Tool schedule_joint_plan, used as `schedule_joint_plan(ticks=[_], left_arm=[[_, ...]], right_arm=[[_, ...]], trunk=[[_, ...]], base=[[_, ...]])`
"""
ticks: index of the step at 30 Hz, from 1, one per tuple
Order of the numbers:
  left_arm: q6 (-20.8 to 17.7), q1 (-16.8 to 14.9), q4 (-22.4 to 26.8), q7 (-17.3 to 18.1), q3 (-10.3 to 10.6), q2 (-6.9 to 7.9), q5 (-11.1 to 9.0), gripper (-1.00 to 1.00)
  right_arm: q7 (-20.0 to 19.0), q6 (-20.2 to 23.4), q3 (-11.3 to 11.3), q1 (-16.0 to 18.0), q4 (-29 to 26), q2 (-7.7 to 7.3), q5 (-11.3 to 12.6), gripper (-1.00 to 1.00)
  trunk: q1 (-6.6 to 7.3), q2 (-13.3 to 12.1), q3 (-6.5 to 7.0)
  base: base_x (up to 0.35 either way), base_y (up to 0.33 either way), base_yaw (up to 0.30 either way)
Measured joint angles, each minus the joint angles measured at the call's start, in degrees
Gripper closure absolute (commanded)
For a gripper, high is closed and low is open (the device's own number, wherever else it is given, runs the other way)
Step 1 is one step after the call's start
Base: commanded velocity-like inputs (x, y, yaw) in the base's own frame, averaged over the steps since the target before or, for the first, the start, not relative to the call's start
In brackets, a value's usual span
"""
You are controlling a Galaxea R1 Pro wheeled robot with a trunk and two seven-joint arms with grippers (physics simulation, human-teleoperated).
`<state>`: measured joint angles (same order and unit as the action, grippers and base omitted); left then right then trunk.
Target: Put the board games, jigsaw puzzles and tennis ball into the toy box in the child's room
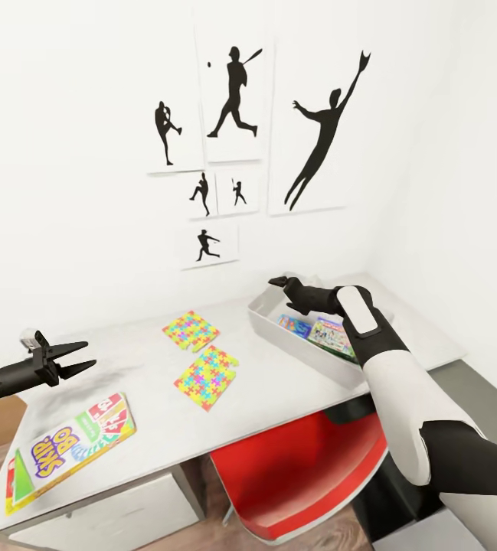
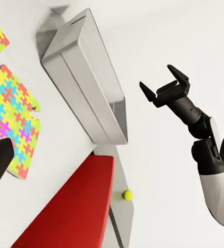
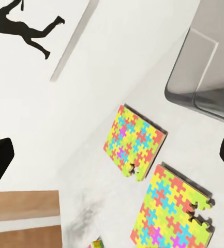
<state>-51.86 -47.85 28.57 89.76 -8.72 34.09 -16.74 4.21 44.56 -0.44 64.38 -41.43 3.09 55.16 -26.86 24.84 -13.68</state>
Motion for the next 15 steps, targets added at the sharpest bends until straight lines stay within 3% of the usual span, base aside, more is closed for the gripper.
schedule_joint_plan(ticks=[15], left_arm=[[0.04, 0.00, 0.03, 0.00, 0.01, 0.28, 0.07, -1.00]], right_arm=[[-0.13, 0.01, 0.01, -0.09, -0.05, 0.03, 0.02, -1.00]], trunk=[[-0.01, -0.01, 1.44]], base=[[-0.090, 0.031, 0.068]])
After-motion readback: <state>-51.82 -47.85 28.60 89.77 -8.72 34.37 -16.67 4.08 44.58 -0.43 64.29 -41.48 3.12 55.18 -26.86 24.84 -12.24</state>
